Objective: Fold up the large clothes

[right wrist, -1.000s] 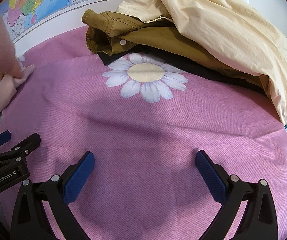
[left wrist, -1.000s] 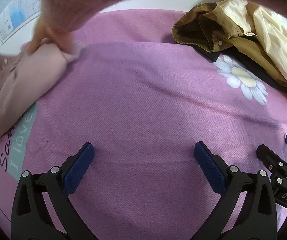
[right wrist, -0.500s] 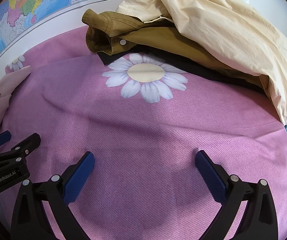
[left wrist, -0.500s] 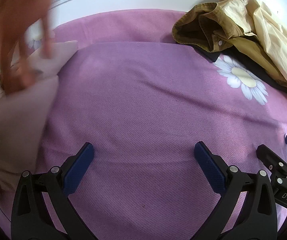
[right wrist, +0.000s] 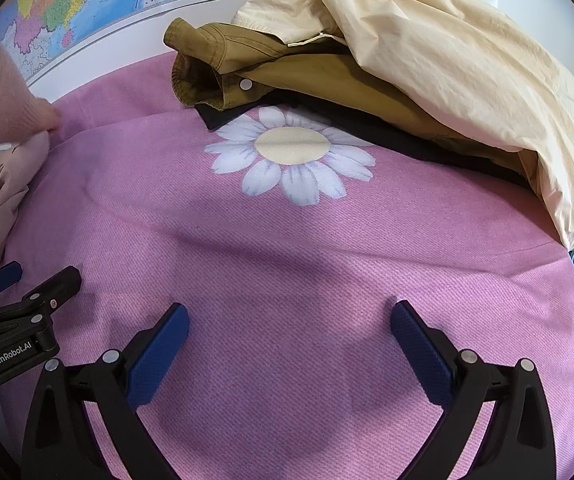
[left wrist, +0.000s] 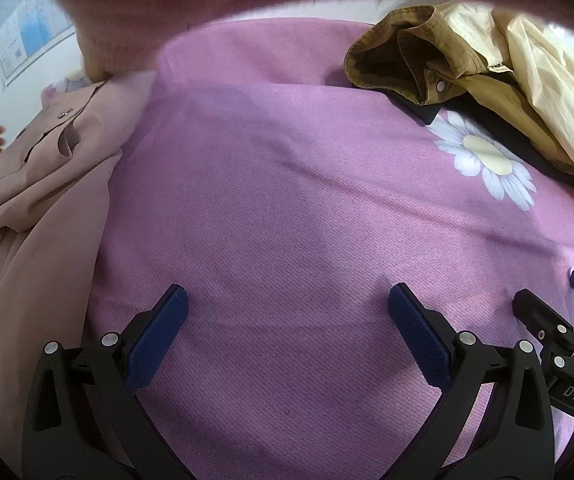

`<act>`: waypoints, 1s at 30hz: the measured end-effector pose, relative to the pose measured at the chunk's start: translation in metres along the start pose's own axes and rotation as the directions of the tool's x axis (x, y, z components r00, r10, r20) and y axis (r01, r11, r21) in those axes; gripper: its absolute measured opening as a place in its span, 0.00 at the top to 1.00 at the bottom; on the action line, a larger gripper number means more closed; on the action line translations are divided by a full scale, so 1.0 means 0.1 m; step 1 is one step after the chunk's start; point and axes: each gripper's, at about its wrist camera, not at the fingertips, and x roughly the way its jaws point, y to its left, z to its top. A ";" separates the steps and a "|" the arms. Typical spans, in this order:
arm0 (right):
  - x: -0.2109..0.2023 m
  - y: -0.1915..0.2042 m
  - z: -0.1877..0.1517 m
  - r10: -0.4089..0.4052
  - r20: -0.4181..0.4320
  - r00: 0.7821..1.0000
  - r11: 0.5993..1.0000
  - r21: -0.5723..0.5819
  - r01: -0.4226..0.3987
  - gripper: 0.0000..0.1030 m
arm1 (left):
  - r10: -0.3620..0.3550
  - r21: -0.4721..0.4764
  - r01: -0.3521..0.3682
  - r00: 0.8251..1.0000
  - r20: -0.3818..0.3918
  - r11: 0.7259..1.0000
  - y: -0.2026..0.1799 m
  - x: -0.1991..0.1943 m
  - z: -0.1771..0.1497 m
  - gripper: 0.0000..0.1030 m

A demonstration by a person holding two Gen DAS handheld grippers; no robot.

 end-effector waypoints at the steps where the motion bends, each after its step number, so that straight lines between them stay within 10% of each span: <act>1: 0.00 0.00 0.00 0.000 0.000 1.000 1.000 0.000 0.000 0.04 | 0.000 0.000 0.000 1.000 0.000 1.000 0.00 0.00 0.00 0.04; 30: 0.00 0.00 -0.01 0.000 0.000 1.000 1.000 0.000 0.000 0.04 | 0.000 0.001 0.000 1.000 -0.002 1.000 0.03 -0.02 0.02 0.04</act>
